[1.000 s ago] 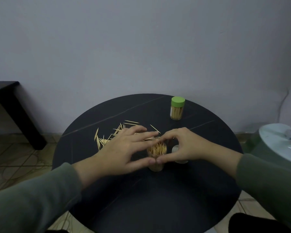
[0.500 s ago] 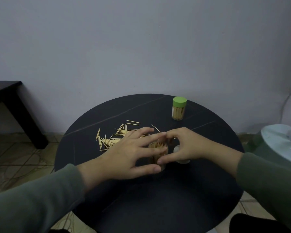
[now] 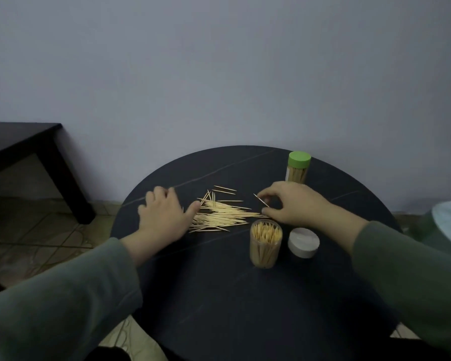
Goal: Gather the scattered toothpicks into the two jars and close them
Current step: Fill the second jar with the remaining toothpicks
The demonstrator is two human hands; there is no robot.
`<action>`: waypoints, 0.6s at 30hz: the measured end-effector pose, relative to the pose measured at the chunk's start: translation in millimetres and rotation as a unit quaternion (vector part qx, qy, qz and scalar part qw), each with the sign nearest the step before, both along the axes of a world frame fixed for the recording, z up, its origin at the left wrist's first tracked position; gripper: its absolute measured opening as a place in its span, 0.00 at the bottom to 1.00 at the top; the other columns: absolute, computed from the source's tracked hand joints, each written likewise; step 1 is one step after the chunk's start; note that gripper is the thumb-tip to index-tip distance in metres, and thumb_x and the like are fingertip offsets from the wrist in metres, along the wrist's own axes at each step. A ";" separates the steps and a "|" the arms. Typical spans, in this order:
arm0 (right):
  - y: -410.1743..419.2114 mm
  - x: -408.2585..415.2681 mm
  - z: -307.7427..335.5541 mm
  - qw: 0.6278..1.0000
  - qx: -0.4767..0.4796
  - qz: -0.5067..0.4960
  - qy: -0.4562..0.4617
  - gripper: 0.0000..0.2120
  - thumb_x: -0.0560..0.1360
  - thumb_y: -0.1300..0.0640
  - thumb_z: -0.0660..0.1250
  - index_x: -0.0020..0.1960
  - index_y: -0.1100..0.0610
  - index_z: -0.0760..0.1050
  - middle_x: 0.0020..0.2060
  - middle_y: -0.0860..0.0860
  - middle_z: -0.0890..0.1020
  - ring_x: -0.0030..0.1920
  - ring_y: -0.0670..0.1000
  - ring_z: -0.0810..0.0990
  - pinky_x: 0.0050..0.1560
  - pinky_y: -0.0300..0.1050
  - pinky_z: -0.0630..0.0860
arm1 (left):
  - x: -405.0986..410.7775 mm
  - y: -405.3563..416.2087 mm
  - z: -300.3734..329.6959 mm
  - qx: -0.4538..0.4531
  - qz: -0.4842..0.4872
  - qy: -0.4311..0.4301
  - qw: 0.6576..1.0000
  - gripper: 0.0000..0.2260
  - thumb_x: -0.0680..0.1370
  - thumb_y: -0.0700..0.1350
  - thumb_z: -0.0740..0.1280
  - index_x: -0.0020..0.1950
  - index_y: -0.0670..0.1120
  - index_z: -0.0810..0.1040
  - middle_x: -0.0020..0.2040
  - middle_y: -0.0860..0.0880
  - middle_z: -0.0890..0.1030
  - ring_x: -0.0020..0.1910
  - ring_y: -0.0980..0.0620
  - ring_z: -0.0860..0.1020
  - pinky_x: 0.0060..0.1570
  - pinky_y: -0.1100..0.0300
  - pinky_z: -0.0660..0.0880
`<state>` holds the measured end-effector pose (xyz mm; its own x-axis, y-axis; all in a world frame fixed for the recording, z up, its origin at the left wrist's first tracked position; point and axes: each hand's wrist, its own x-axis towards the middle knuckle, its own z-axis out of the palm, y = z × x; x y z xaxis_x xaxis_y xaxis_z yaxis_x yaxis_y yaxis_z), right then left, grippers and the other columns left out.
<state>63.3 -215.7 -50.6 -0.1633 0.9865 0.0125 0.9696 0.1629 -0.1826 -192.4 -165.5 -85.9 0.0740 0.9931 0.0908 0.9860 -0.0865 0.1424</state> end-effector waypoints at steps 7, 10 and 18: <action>29.5 -10.5 -24.7 0.989 -0.049 -0.107 -0.086 0.37 0.74 0.29 0.56 0.73 0.54 0.67 0.67 0.54 0.71 0.64 0.55 0.72 0.61 0.54 0.71 | -18.6 10.8 -6.1 -0.094 0.049 0.019 0.994 0.36 0.77 0.70 0.49 0.69 0.44 0.69 0.72 0.41 0.63 0.71 0.40 0.61 0.66 0.42 0.64; 35.6 -13.6 -25.7 0.993 -0.036 -0.092 -0.068 0.35 0.74 0.29 0.55 0.71 0.52 0.69 0.65 0.53 0.73 0.63 0.54 0.73 0.61 0.55 0.70 | -13.9 10.2 -6.3 -0.088 -0.001 0.010 0.996 0.32 0.77 0.68 0.49 0.68 0.46 0.71 0.69 0.42 0.66 0.69 0.41 0.62 0.65 0.43 0.65; 31.9 -26.9 -22.5 0.998 -0.025 -0.024 -0.047 0.30 0.73 0.32 0.61 0.69 0.47 0.72 0.61 0.47 0.76 0.61 0.50 0.74 0.61 0.51 0.68 | 14.3 3.7 -5.9 -0.066 -0.111 -0.006 0.992 0.24 0.82 0.59 0.52 0.71 0.47 0.70 0.65 0.45 0.68 0.65 0.45 0.63 0.65 0.48 0.67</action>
